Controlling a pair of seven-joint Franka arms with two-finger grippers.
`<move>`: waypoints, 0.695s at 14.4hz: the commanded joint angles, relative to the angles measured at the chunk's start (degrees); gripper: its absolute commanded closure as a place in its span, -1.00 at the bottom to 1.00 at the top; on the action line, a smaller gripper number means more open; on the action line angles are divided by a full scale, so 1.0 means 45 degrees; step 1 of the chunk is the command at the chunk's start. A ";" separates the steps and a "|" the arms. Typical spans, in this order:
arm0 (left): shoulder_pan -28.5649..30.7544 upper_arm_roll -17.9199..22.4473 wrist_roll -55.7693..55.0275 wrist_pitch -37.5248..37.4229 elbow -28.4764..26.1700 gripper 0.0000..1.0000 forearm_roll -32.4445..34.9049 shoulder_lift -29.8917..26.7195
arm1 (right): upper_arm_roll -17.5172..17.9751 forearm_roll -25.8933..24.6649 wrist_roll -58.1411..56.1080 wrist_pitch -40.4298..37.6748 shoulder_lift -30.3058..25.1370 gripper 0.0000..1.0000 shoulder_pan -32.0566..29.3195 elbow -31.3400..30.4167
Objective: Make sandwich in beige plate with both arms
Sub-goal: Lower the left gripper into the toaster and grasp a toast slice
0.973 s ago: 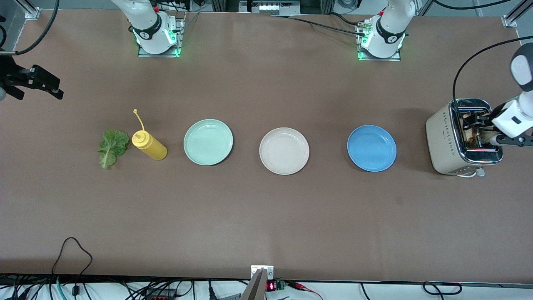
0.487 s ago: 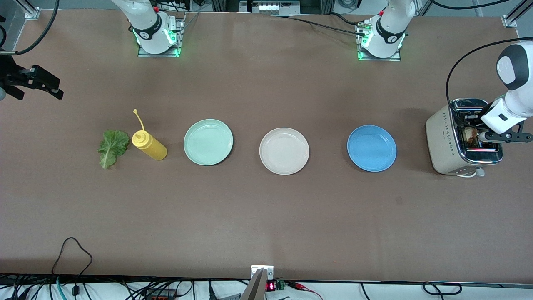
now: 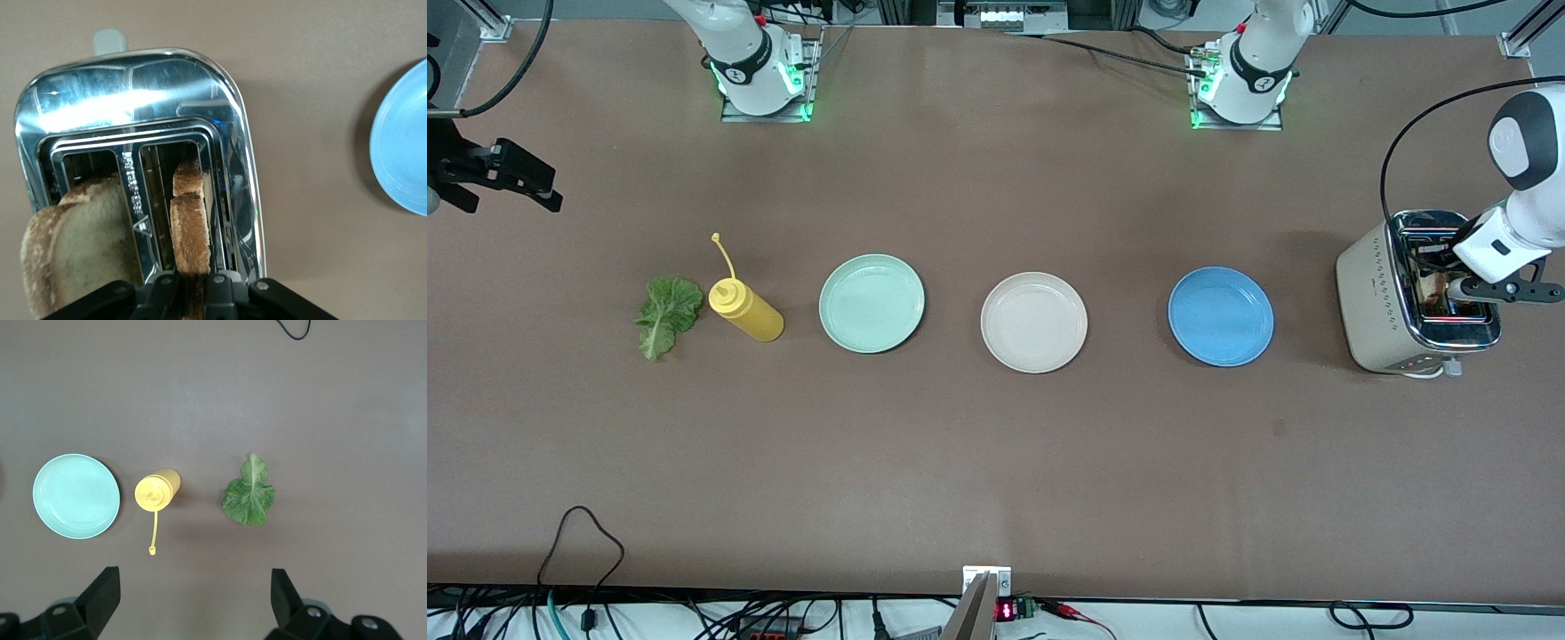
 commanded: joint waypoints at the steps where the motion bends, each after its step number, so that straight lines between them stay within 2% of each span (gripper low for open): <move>1: 0.0124 -0.0436 0.0276 -0.2103 0.1266 0.99 0.0176 -0.0283 | 0.0019 0.0208 -0.0125 -0.0070 0.0069 -1.00 -0.0084 0.0257; 6: 0.0046 -0.1256 0.0101 -0.5972 0.3767 0.98 0.0176 -0.0283 | 0.0019 0.0208 -0.0106 -0.0070 0.0069 -1.00 -0.0065 0.0257; 10: 0.0046 -0.2933 -0.0231 -0.8142 0.5758 0.99 0.0118 -0.0263 | 0.0019 0.0189 -0.0106 -0.0070 0.0069 -1.00 -0.0084 0.0257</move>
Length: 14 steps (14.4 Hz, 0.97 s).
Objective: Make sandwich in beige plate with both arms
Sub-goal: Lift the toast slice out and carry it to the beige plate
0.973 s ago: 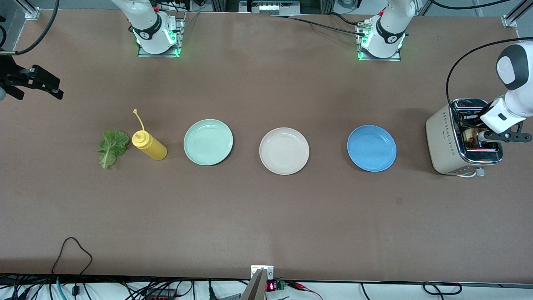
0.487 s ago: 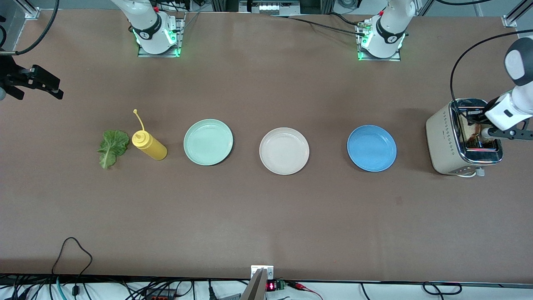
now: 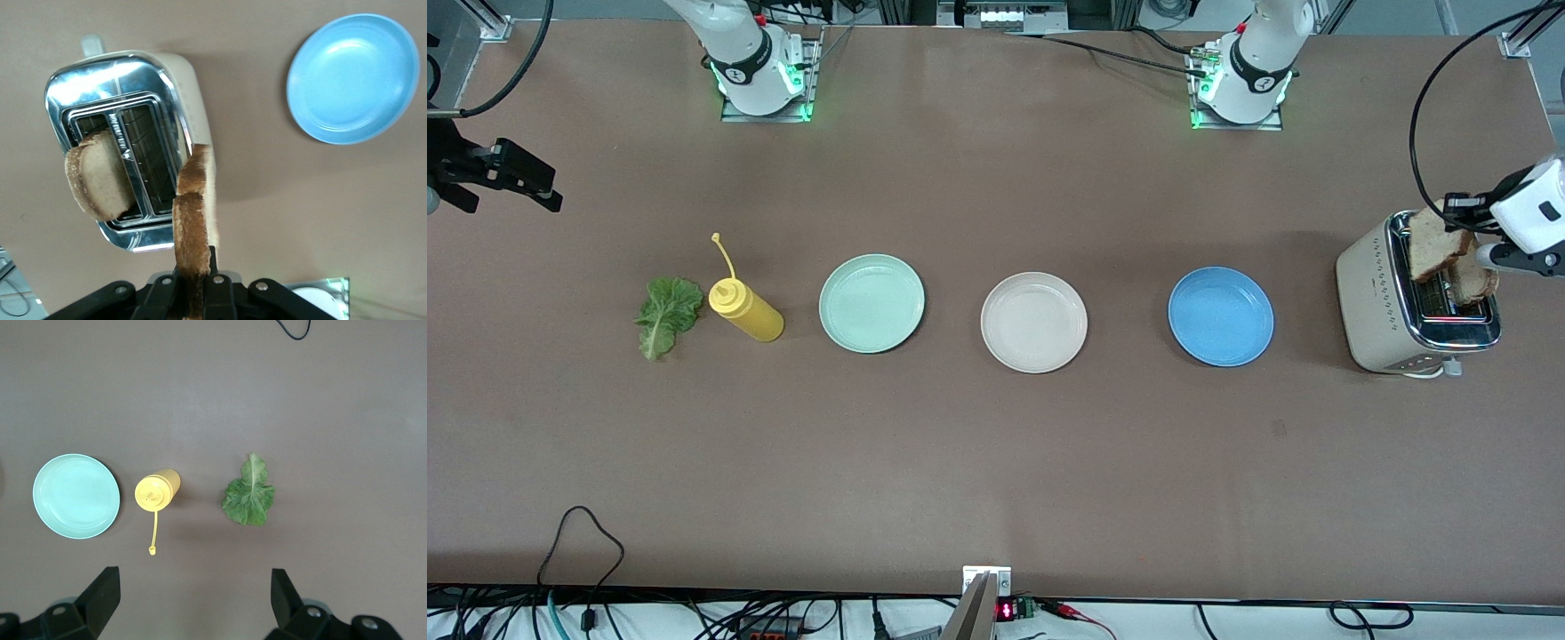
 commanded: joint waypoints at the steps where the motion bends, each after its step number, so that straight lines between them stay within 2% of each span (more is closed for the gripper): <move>1: 0.0055 -0.1296 -0.0192 -0.1245 0.1432 0.99 0.0024 0.0192 | 0.0019 0.0189 -0.0106 -0.0071 0.0069 -1.00 -0.0084 0.0257; 4: -0.0003 -0.2684 -0.0212 -0.1305 0.1571 0.99 -0.0132 0.0367 | 0.0019 0.0208 -0.0106 -0.0071 0.0088 -1.00 -0.0084 0.0257; 7: -0.0120 -0.3643 -0.1398 -0.1364 0.1571 0.99 -0.1768 0.1399 | 0.0019 0.0208 -0.0087 -0.0051 0.0069 -1.00 -0.0084 0.0257; 11: -0.1192 -0.3840 -0.2985 -0.0333 0.1629 0.99 -0.5338 0.3876 | 0.0019 0.0208 -0.0067 -0.0051 0.0069 -1.00 -0.0084 0.0257; 14: -0.2324 -0.3840 -0.3083 0.1655 0.1923 0.99 -0.8539 0.5481 | 0.0019 0.0208 -0.0067 -0.0051 0.0069 -1.00 -0.0084 0.0257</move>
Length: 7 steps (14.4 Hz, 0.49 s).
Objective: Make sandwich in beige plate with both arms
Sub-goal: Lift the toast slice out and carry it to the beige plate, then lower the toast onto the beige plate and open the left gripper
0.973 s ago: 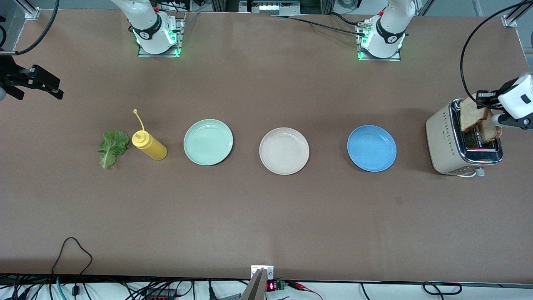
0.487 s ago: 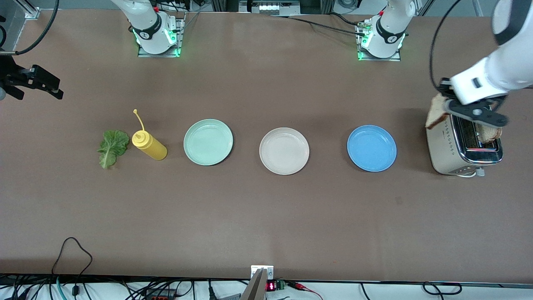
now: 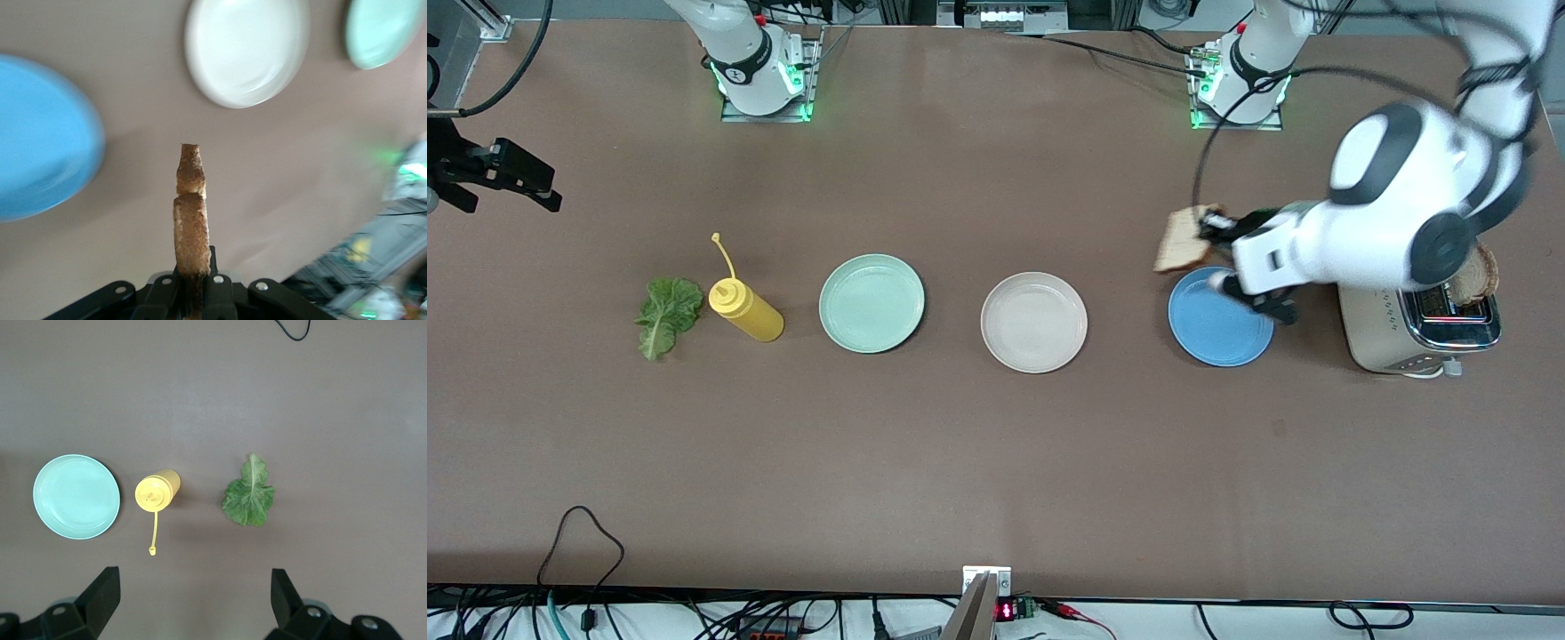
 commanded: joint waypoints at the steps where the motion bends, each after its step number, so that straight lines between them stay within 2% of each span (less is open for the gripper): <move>1: -0.0820 -0.0040 -0.0340 0.1547 0.0709 0.99 -0.2779 0.1429 | 0.0020 0.0208 -0.0086 -0.0053 0.0069 -1.00 -0.0083 0.0234; 3: -0.1386 -0.0020 -0.0107 0.3149 0.0729 0.99 -0.4697 0.2248 | 0.0020 0.0208 -0.0067 -0.0053 0.0069 -1.00 -0.0083 0.0234; 5: -0.1758 -0.0020 0.0359 0.4615 0.0709 0.99 -0.4978 0.3010 | 0.0020 0.0208 -0.0086 -0.0053 0.0069 -1.00 -0.0083 0.0234; 7: -0.1877 -0.0040 0.2053 0.5711 0.0709 0.99 -0.5230 0.3811 | 0.0020 0.0208 -0.0086 -0.0053 0.0069 -1.00 -0.0083 0.0234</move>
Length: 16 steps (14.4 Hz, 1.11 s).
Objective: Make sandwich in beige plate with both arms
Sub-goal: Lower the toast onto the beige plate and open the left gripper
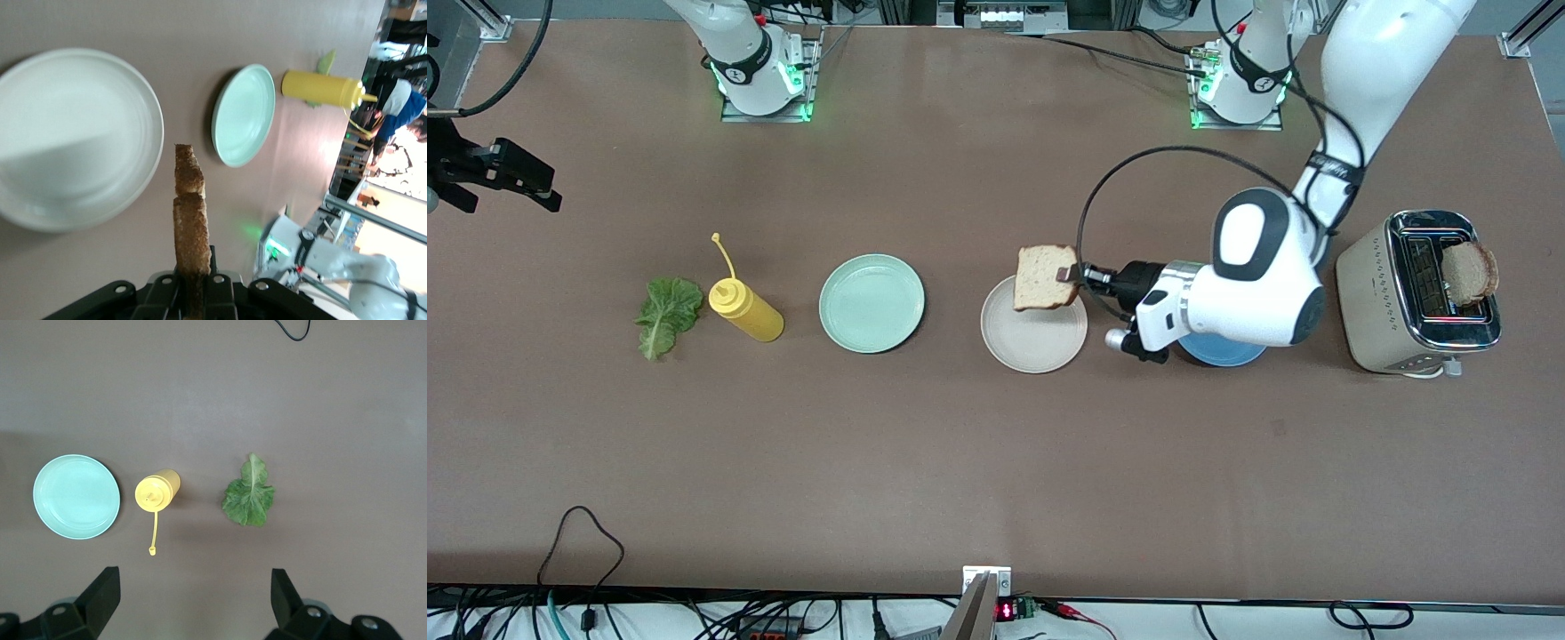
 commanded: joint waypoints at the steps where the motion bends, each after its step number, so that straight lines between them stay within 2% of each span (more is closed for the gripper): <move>1: -0.0078 -0.0017 0.2254 0.0780 0.0430 0.99 -0.0929 0.1187 | 0.0020 0.0208 -0.0086 -0.0053 0.0068 -1.00 -0.0083 0.0232; 4: 0.0078 0.0022 0.4582 0.0801 0.0177 0.99 -0.2161 0.1755 | 0.0020 0.0227 -0.0086 -0.0053 0.0281 -1.00 -0.0025 0.0232; 7: 0.0117 0.0022 0.5249 0.0859 -0.0077 0.99 -0.2183 0.2204 | 0.0058 0.0344 -0.0164 0.0083 0.1216 -1.00 0.0053 0.0232; 9: 0.0137 0.0100 0.5562 0.1016 -0.0117 0.98 -0.2183 0.2478 | 0.0117 0.0889 -0.0436 0.0336 0.2173 -1.00 0.0054 0.0252; 12: 0.0117 0.0081 0.5914 0.1055 -0.0117 0.98 -0.2183 0.2887 | 0.0020 0.1981 -0.2543 0.0318 0.2762 -1.00 -0.0083 0.0291; 14: 0.0117 0.0100 0.6109 0.1055 -0.0098 0.97 -0.2183 0.3045 | 0.0000 0.2082 -0.3731 0.0298 0.3308 -1.00 -0.0316 0.0291; 16: 0.0117 0.0100 0.6227 0.1210 -0.0098 0.93 -0.2183 0.3220 | 0.0000 0.2083 -0.4866 0.0182 0.3349 -1.00 -0.0570 0.0252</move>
